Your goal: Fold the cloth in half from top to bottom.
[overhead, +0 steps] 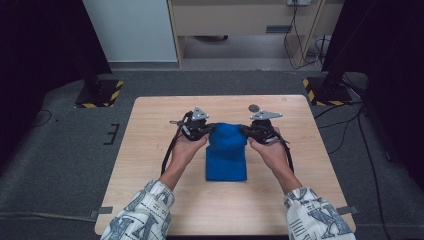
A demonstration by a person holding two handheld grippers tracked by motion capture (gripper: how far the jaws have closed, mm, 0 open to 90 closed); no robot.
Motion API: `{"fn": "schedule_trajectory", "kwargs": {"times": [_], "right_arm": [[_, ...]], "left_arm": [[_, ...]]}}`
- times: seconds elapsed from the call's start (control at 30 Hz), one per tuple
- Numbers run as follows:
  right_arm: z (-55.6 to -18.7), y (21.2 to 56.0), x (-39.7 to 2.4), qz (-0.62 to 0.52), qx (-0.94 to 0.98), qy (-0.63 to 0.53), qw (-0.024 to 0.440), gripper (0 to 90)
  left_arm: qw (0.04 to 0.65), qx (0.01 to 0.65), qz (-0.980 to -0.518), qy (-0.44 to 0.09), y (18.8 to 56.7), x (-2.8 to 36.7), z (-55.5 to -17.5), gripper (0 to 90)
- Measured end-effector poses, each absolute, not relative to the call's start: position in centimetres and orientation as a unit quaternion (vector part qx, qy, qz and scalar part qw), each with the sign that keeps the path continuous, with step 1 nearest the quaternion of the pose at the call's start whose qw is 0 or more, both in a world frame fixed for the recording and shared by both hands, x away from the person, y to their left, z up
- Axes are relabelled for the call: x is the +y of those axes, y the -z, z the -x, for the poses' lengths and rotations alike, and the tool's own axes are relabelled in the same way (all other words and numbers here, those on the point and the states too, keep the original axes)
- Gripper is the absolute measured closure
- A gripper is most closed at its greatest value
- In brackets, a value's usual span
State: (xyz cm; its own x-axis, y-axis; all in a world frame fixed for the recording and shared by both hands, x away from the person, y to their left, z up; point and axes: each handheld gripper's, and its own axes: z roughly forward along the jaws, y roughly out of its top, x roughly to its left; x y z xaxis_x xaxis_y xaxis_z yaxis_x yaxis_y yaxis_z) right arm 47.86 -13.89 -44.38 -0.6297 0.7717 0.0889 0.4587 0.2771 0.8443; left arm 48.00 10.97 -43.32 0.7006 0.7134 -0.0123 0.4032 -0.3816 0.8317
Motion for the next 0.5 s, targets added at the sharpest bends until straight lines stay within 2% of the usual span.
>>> {"fn": "schedule_trajectory", "kwargs": {"times": [0.5], "right_arm": [[-46.0,46.4,-14.0,-0.38,0.799,-0.438,0.162,86.2]], "left_arm": [[0.436,0.334,-0.821,-0.156,45.0,11.1,-45.1,86.3]]}}
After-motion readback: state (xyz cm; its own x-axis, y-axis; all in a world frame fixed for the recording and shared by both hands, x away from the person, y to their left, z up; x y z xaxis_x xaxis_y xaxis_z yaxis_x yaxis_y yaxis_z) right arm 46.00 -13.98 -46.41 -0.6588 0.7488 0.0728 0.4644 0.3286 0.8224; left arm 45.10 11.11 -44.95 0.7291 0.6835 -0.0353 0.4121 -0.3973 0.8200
